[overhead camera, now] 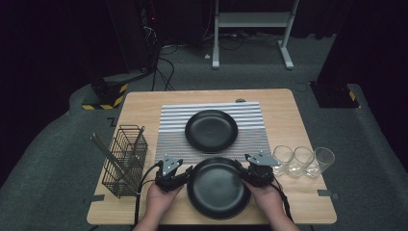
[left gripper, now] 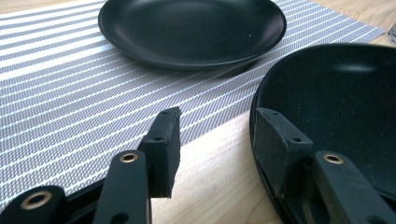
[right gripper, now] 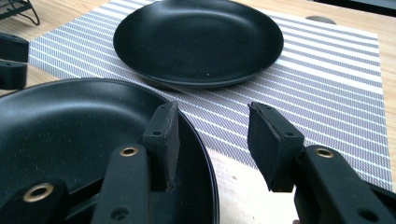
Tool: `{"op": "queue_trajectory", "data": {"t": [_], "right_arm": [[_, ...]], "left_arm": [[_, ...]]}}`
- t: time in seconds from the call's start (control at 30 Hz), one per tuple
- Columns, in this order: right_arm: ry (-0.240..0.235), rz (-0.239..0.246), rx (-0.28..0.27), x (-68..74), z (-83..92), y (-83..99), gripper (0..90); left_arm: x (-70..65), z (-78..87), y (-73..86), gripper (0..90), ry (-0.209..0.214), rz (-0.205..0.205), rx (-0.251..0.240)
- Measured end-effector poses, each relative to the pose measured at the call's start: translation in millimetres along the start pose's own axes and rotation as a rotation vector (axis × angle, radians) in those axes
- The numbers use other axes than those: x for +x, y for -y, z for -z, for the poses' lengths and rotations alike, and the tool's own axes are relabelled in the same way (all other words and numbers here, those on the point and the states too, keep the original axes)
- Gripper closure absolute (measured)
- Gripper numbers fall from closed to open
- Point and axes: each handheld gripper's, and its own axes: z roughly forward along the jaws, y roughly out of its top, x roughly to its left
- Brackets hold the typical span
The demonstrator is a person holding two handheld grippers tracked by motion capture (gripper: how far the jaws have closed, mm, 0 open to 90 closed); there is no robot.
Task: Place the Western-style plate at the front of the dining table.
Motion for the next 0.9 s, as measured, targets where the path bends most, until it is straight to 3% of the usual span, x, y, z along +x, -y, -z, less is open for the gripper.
{"op": "queue_trajectory", "data": {"t": [0.23,0.37,0.53,0.9], "right_arm": [[0.003,-0.013,-0.004,-3.8,7.1,12.6,53.9],[0.011,-0.019,-0.012,-5.2,12.0,17.5,53.8],[0.018,-0.014,-0.02,-5.1,16.8,20.9,53.7],[0.032,-0.005,-0.015,-8.5,26.5,31.5,53.3]], "left_arm": [[3.1,8.5,8.6,49.9,-0.023,0.004,-0.007],[7.5,10.4,12.1,47.7,-0.058,0.01,0.005],[8.0,9.8,18.1,45.2,-0.063,0.035,0.025],[5.6,16.2,18.4,39.9,-0.081,0.022,0.03]]}}
